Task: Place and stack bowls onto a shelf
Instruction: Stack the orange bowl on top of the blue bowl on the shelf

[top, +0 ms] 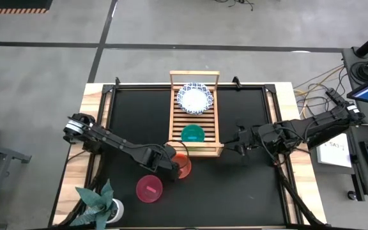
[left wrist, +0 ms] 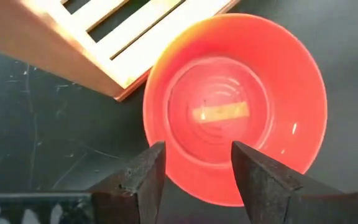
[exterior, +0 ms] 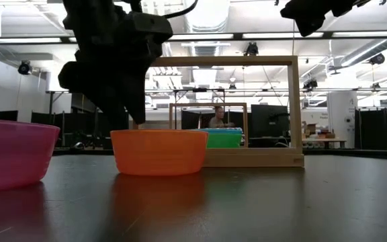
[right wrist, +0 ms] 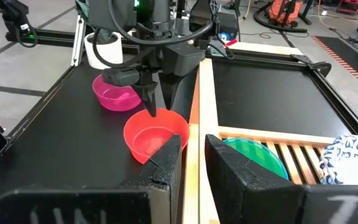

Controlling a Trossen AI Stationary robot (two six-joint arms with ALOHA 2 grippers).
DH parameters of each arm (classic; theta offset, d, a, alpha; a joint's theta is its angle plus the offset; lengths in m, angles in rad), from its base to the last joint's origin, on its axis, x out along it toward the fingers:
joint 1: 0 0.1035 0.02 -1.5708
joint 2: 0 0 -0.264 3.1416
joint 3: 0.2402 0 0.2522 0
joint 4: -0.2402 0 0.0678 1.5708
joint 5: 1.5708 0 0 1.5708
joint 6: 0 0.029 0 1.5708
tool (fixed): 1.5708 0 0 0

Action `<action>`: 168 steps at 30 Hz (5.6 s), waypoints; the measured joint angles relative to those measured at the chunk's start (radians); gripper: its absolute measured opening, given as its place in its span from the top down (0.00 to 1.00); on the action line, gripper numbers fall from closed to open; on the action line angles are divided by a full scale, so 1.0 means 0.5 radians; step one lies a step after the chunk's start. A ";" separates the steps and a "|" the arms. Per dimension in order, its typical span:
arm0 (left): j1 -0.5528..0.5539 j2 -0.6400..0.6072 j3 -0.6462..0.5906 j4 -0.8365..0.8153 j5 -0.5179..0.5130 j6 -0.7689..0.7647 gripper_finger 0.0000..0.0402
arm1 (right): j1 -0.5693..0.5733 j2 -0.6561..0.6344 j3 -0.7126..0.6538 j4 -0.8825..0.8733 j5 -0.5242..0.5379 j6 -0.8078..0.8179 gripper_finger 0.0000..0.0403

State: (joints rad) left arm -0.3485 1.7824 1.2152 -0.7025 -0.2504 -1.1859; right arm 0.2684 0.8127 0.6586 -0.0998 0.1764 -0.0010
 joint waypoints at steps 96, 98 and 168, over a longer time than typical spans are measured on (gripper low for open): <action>-0.127 0.101 0.002 0.390 -0.178 -0.161 0.67 | -0.001 0.005 -0.002 -0.003 0.002 -0.074 0.85; -0.123 0.109 0.002 0.386 -0.182 -0.188 0.67 | -0.001 0.005 -0.002 -0.001 0.002 -0.074 0.85; -0.137 -0.133 -0.036 0.171 -0.127 -0.021 1.00 | -0.001 0.005 -0.005 0.003 0.017 -0.052 0.85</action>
State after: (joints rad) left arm -0.4171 1.7161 1.1973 -0.6172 -0.3138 -1.1966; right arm 0.2680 0.8150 0.6563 -0.0983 0.1848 -0.0269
